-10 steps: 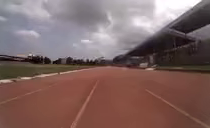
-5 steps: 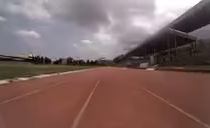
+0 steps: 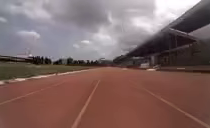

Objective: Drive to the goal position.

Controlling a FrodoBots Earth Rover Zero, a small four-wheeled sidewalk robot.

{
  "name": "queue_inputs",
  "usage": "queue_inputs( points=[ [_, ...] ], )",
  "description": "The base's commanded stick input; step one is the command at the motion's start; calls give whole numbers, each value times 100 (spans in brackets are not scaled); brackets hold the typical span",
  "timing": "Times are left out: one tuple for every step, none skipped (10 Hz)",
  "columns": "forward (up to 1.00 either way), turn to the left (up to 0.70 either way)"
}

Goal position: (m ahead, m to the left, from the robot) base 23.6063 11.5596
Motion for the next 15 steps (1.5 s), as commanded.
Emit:
queue_inputs(
  points=[
    [45, 0],
    [45, 0],
    [45, 0],
    [45, 0],
    [45, 0],
    [45, 0],
    [45, 0],
    [45, 0],
    [45, 0],
    [45, 0],
    [45, 0],
    [45, 0],
    [45, 0],
    [45, 0],
    [45, 0]
  ],
)
